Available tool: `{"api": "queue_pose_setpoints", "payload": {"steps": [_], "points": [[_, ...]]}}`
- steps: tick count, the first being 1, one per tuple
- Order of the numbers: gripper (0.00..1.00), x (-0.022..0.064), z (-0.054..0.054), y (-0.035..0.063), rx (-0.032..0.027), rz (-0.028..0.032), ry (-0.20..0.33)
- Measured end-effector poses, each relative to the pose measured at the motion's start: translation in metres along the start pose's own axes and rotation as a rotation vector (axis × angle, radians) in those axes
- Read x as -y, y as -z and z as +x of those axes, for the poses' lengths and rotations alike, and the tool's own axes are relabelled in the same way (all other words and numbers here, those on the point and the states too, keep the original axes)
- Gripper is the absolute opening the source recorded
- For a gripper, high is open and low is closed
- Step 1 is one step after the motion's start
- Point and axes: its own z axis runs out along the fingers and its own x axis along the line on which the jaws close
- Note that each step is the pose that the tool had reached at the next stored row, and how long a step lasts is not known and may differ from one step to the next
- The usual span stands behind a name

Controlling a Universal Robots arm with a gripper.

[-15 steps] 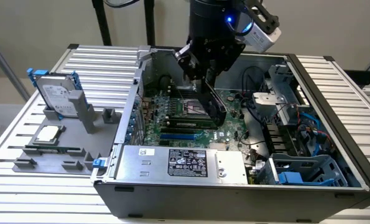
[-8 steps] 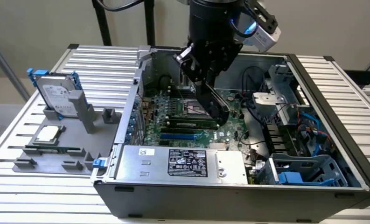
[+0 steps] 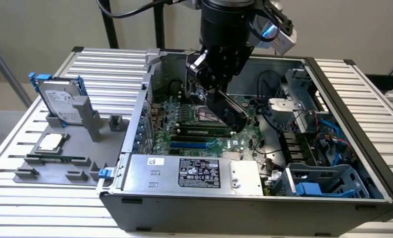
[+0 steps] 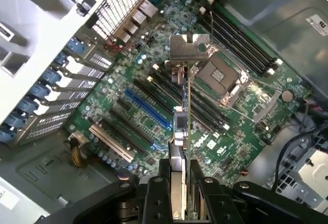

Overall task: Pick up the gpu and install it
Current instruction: 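Insert the gpu into the slot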

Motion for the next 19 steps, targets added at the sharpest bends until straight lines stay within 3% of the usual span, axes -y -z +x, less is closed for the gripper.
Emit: {"api": "queue_pose_setpoints", "payload": {"steps": [19], "points": [[0.00,0.0001,0.0004,-0.0102,-0.0025,-0.0140,0.345]]}}
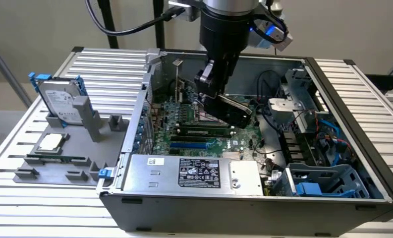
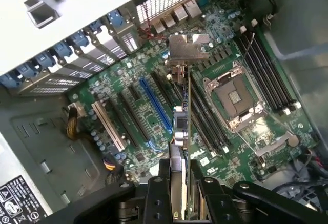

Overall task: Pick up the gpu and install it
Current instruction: 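Insert the gpu into the slot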

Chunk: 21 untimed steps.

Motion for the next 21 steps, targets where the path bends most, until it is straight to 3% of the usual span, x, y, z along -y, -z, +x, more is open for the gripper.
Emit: {"api": "queue_pose_setpoints", "payload": {"steps": [21], "points": [[0.00,0.0003,0.001,-0.0149,-0.0023,-0.0149,0.372]]}}
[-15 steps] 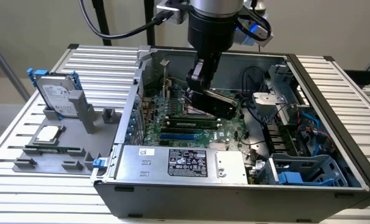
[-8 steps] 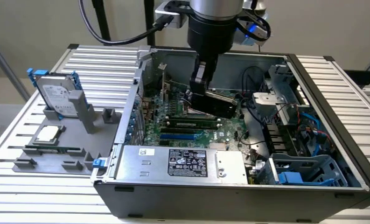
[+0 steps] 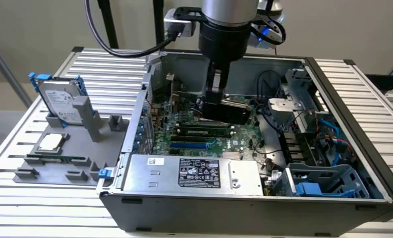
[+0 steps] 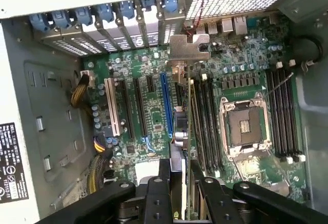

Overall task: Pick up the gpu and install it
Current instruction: 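Insert the gpu into the slot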

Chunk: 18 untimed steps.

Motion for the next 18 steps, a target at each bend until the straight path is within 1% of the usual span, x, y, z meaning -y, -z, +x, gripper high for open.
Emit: {"api": "queue_pose_setpoints", "payload": {"steps": [4,7,15,18], "points": [[0.00,-0.0002,0.002,-0.0063,0.0036,-0.0021,0.037],[0.00,-0.0029,0.003,-0.0118,0.0051,-0.0029,0.052],[0.00,-0.0219,0.008,-0.0262,0.0050,-0.0033,0.062],[0.00,-0.0283,0.010,-0.0316,0.0052,-0.0024,0.066]]}}
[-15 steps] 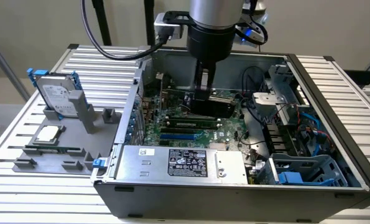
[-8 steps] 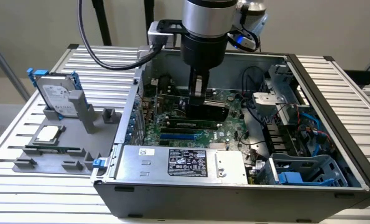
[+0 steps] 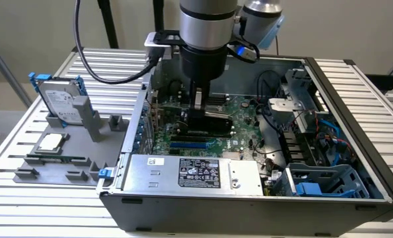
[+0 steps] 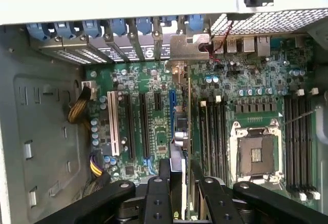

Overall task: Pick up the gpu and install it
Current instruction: 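Insert the gpu into the slot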

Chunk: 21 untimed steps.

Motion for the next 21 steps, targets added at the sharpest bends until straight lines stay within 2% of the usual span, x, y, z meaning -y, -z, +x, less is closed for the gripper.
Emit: {"api": "queue_pose_setpoints", "payload": {"steps": [7,21], "points": [[0.00,-0.0044,0.002,-0.0123,0.0008,0.0079,0.008],[0.00,-0.0130,0.005,-0.0377,0.0021,0.0179,0.035]]}}
